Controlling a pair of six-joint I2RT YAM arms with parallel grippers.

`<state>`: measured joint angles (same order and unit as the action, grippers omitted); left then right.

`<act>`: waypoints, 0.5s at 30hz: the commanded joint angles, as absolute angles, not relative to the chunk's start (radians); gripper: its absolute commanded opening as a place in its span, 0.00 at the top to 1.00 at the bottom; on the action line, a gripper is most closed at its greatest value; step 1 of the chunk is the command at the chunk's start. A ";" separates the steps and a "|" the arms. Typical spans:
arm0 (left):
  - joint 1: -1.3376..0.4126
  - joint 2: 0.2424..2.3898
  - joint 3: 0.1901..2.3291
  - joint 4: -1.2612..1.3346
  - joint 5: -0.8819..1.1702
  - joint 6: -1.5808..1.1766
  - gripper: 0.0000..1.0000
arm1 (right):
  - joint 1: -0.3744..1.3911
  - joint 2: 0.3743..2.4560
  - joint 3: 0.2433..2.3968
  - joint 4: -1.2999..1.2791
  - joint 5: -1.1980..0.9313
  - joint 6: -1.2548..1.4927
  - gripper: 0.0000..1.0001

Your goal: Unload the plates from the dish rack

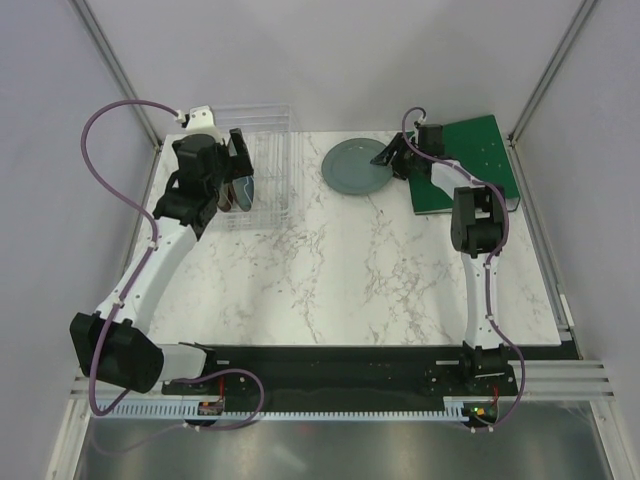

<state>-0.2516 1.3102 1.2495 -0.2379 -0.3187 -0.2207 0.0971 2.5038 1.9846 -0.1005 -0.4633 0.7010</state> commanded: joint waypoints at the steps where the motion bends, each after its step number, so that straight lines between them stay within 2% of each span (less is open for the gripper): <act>1: -0.241 1.312 1.239 -0.225 -0.305 -0.230 0.00 | 0.100 2.482 2.019 -0.093 -0.428 0.664 0.27; 4: -0.239 1.318 1.236 -0.225 -0.304 -0.226 0.00 | 0.101 2.459 2.020 -0.141 -0.365 0.618 0.14; 8: -0.239 1.338 1.230 -0.230 -0.333 -0.209 0.01 | 0.104 2.387 2.000 -0.211 -0.226 0.536 0.06; 12: -0.239 1.382 1.235 -0.227 -0.371 -0.192 0.02 | 0.118 2.330 2.013 -0.325 -0.083 0.427 0.05; 15: -0.239 1.434 1.247 -0.224 -0.377 -0.192 0.09 | 0.132 2.240 1.941 -0.321 -0.006 0.384 0.05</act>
